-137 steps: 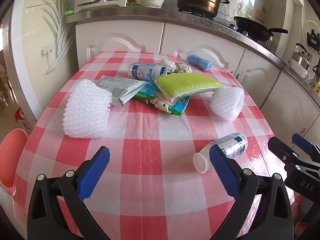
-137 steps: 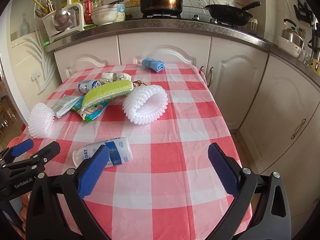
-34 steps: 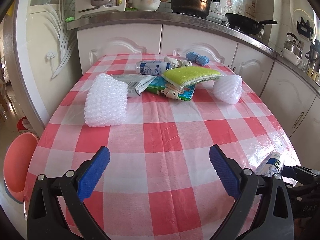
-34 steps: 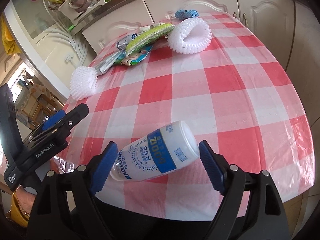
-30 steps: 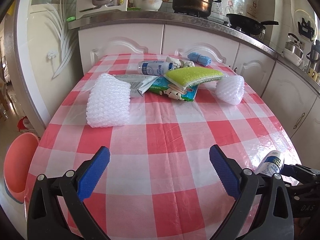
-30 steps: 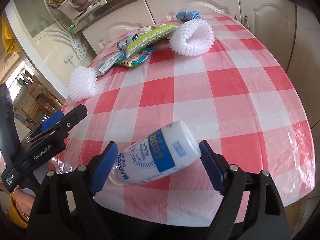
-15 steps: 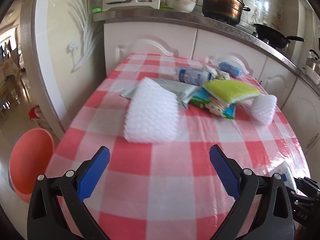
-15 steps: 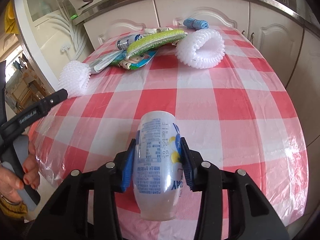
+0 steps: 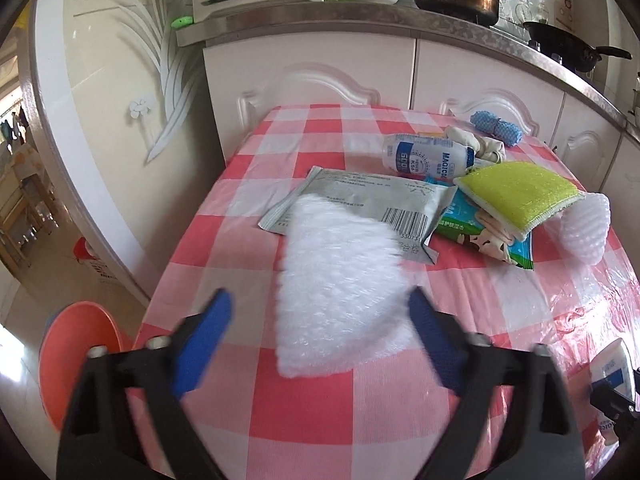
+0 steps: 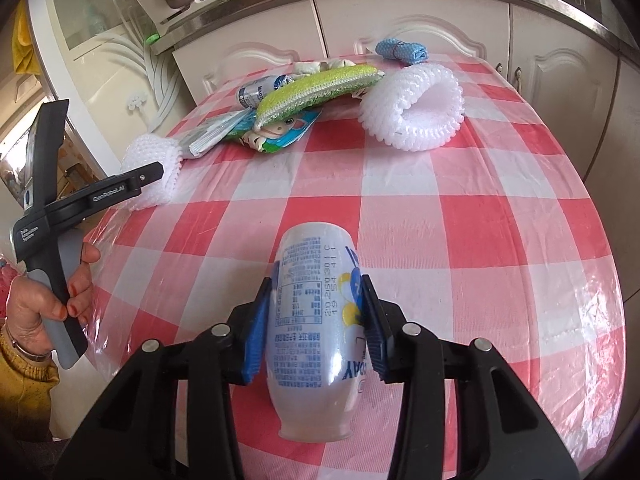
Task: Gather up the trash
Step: 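Grasp the white foam net with the left gripper while the right holds the bottle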
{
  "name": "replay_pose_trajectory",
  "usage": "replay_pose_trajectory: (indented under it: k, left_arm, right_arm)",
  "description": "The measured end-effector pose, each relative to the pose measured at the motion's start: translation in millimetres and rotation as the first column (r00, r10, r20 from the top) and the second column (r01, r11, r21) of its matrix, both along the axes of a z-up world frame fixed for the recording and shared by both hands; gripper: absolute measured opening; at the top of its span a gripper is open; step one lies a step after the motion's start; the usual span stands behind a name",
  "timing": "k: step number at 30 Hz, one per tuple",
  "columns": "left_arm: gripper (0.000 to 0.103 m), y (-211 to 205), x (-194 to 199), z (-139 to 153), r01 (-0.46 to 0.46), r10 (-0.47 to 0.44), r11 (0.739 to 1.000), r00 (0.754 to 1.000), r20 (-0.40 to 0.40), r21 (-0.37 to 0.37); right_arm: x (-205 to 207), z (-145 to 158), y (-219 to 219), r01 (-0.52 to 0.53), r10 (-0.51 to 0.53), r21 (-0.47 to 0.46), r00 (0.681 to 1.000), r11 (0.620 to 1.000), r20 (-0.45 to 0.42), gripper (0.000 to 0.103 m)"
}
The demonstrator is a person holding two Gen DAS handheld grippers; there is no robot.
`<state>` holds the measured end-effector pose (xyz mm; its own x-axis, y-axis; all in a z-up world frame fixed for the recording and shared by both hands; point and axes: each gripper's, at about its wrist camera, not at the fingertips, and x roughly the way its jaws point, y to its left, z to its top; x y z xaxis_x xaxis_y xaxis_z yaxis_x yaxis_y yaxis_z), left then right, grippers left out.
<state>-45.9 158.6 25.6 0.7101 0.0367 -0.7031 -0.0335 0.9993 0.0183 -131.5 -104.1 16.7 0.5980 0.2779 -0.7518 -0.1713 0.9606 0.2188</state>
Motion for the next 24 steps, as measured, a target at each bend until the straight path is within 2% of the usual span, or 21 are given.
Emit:
replay_pose_trajectory:
  k: [1,5,10,15,24]
  left_arm:
    - [0.067,1,4,-3,-0.003,0.003,1.0,1.0,-0.017,-0.012]
    - [0.057,2,8,-5,-0.017,0.017,1.0,1.0,-0.008,-0.021]
    - [0.05,-1,6,1,-0.023,0.023,1.0,1.0,0.01,-0.001]
    - [0.047,-3,-2,12,-0.029,0.029,0.999,0.998,0.052,0.017]
    - [0.046,11,-21,38,-0.049,0.049,0.999,0.993,0.112,-0.001]
  right_arm:
    - [2,0,0,-0.001,0.001,-0.001,1.0,1.0,0.001,0.043]
    - [6,0,1,-0.004,0.004,-0.002,1.0,1.0,0.004,0.043]
    - [9,0,4,-0.01,0.01,-0.01,1.0,1.0,0.004,0.043]
    - [13,0,8,-0.025,0.025,0.001,1.0,1.0,-0.007,0.043]
    - [17,15,27,-0.073,0.072,0.005,0.997,0.997,0.021,0.043]
